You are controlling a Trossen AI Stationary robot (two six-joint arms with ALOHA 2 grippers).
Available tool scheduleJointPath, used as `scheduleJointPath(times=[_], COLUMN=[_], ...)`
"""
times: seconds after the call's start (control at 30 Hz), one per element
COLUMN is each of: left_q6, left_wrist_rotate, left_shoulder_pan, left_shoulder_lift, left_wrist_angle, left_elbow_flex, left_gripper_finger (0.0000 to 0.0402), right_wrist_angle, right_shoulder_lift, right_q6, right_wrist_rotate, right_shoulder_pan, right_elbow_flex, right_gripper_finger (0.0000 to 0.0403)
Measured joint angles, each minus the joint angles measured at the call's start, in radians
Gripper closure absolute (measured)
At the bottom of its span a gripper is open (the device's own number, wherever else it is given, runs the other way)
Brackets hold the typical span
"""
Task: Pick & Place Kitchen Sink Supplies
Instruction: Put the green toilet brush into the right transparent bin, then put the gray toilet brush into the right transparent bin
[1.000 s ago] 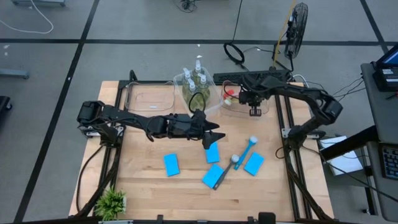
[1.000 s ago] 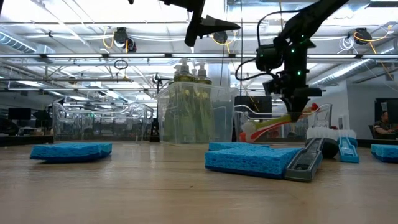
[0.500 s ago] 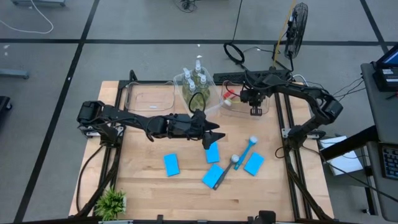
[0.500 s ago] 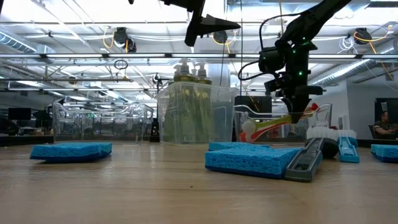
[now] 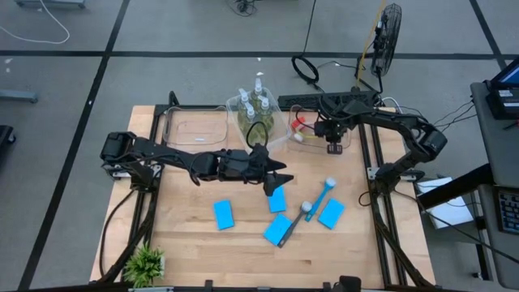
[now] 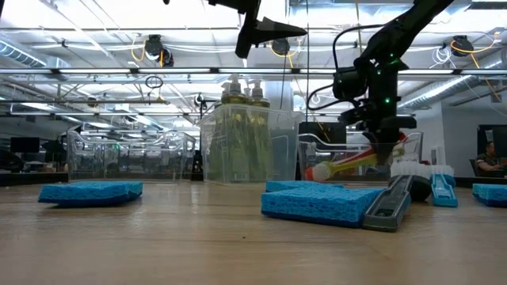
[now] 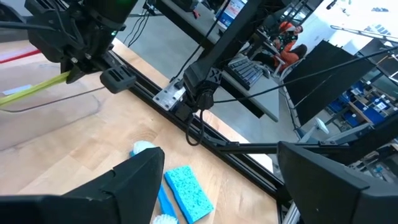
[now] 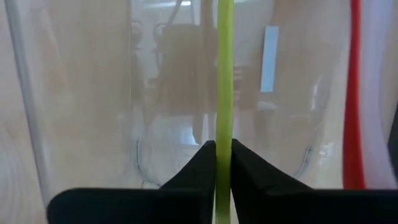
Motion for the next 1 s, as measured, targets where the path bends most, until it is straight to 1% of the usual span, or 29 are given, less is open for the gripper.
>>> scheduleJointPath(times=[0.2, 0.33, 0.43, 0.53, 0.63, 0.73, 0.83, 0.9, 1.0], left_q6=[0.0, 0.001, 0.006, 0.009, 0.023, 0.042, 0.034, 0.035, 0.029], left_wrist_rotate=[0.0, 0.0, 0.0, 0.0, 0.0, 0.0, 0.0, 0.0, 0.0], left_shoulder_pan=[0.0, 0.0, 0.0, 0.0, 0.0, 0.0, 0.0, 0.0, 0.0], left_shoulder_lift=[0.0, 0.0, 0.0, 0.0, 0.0, 0.0, 0.0, 0.0, 0.0], left_wrist_angle=[0.0, 0.0, 0.0, 0.0, 0.0, 0.0, 0.0, 0.0, 0.0], left_elbow_flex=[0.0, 0.0, 0.0, 0.0, 0.0, 0.0, 0.0, 0.0, 0.0], left_gripper_finger=[0.0096, 0.0091, 0.0085, 0.0078, 0.0074, 0.0075, 0.0079, 0.0083, 0.0089], right_wrist_angle=[0.004, 0.003, 0.016, 0.028, 0.031, 0.03, 0.028, 0.026, 0.026], right_shoulder_lift=[0.0, -0.004, -0.029, -0.081, -0.159, -0.258, -0.368, -0.445, -0.559], right_q6=[0.002, 0.002, 0.009, 0.019, 0.026, 0.08, 0.17, 0.241, 0.36], right_wrist_rotate=[0.0, 0.019, 0.117, 0.223, 0.263, 0.26, 0.242, 0.178, 0.046], right_shoulder_pan=[0.0, 0.0, 0.011, 0.036, 0.069, 0.113, 0.164, 0.193, 0.226], right_elbow_flex=[0.0, 0.0, 0.0, 0.0, 0.0, 0.0, 0.0, 0.0, 0.0], right_gripper_finger=[0.0328, 0.0298, 0.028, 0.027, 0.0267, 0.0266, 0.0266, 0.0266, 0.0266])
